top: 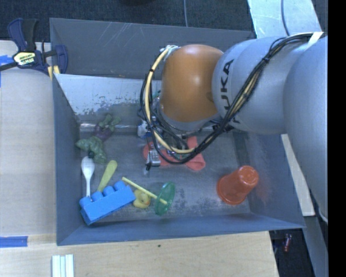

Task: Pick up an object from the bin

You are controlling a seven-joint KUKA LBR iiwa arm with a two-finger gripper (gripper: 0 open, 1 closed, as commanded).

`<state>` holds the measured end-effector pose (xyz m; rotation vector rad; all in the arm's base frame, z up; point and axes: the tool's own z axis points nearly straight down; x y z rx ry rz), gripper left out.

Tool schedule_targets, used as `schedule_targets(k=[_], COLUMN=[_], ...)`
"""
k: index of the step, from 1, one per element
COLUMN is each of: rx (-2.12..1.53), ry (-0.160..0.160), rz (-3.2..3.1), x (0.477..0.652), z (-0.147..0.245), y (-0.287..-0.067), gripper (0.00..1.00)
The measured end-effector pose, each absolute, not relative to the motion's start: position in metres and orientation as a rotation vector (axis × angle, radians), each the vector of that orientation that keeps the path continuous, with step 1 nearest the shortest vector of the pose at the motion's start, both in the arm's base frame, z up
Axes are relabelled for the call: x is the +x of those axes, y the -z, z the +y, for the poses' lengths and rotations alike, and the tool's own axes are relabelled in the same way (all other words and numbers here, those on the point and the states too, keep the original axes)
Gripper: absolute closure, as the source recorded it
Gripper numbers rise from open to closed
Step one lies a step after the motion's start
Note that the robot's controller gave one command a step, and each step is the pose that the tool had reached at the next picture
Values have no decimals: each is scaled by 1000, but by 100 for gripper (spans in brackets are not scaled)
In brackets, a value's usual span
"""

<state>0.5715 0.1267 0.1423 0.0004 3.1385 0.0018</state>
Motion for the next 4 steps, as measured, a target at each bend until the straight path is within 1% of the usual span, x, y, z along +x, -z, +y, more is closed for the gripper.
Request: schedule_targets(k=[1,2,3,4], rx=[41,43,81,-88], ry=[-5,-5,-11,-10], rz=[3131,3127,3126,3126], x=[614,587,613,617], z=[89,21,14,-33], y=[-82,-78,-73,-71], gripper=[0,0,0,0])
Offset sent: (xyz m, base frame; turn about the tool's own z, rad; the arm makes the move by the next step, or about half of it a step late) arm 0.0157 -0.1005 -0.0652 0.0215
